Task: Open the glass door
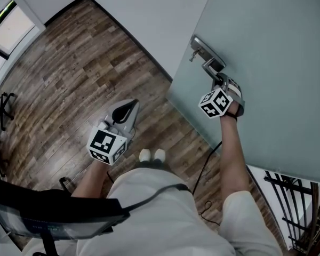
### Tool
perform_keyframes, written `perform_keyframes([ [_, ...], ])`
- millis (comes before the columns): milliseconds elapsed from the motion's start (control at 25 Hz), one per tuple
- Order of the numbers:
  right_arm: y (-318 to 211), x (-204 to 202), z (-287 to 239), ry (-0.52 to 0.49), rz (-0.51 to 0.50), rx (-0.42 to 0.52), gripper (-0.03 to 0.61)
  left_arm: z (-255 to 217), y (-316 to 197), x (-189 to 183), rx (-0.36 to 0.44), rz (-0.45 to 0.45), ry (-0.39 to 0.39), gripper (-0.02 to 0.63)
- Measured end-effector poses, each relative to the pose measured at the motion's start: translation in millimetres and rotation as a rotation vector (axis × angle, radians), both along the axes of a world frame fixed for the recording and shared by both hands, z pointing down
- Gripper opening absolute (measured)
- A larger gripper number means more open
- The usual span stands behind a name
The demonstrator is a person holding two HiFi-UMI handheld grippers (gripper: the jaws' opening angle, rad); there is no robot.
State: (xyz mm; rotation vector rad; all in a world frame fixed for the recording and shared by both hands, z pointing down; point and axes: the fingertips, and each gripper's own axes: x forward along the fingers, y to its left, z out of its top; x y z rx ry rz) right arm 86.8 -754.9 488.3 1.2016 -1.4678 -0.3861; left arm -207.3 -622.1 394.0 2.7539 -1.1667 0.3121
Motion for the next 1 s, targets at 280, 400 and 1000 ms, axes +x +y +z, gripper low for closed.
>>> perform_keyframes([
  [280,4,10,4,-0.002,0.017,0.003,0.026,8,17,1,0.001,-0.013,-0.004,0.000],
  [400,2,10,5,-0.005,0.016,-0.001,0.025,9,17,-2,-0.001,-0.019,-0.006,0.000],
  [1000,-3,20,6,-0.076,0.087,-0.017,0.086,1,15,-10,0.016,-0.031,-0.007,0.000],
])
